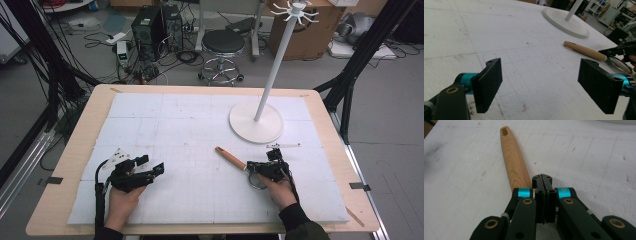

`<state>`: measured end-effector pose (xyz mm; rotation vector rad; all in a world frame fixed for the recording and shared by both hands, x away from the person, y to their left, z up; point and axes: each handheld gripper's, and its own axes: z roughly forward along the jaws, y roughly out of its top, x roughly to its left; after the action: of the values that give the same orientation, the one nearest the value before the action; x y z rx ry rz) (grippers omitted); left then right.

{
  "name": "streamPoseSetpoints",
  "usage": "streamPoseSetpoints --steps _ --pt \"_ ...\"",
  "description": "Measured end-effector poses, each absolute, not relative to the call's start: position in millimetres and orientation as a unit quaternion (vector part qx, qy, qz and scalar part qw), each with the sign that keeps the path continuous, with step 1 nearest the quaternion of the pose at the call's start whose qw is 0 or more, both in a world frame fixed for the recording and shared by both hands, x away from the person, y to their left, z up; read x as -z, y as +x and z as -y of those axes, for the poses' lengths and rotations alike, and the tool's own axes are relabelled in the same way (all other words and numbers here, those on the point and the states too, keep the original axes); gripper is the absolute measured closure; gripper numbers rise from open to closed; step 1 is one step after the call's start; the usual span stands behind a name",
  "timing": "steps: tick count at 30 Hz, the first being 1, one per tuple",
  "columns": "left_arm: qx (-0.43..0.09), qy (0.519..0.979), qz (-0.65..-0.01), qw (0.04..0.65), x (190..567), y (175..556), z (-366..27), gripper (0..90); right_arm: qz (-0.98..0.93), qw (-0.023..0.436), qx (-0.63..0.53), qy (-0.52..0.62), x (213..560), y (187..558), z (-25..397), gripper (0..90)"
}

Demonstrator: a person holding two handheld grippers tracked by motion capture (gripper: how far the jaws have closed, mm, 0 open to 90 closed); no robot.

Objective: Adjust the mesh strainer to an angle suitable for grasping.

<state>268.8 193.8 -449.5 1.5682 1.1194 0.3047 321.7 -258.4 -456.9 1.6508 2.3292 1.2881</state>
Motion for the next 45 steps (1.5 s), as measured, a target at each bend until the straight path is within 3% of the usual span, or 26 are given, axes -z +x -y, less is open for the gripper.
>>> streamPoseSetpoints --steps 29,32,37,41,45 --pt "-0.129 0.668 -0.473 0.56 449.6 269.4 -193.8 20.3 -0.743 0.009 -0.418 0.522 457.2 299.6 263.5 89.2" --pt "-0.129 0.665 -0.475 0.562 449.9 269.9 -193.8 20.4 -0.728 0.027 -0.451 0.516 453.3 296.3 268.0 67.5" --pt "-0.125 0.664 -0.474 0.564 450.1 270.9 -194.7 20.5 -0.699 0.032 -0.507 0.504 443.2 292.8 279.1 46.2" --pt "-0.126 0.667 -0.471 0.563 450.2 270.9 -194.7 20.5 -0.693 0.038 -0.516 0.501 439.0 292.4 282.8 43.0" --pt "-0.126 0.67 -0.468 0.562 450.2 270.2 -194.6 20.5 -0.687 0.046 -0.526 0.499 437.5 291.8 285.9 34.2"
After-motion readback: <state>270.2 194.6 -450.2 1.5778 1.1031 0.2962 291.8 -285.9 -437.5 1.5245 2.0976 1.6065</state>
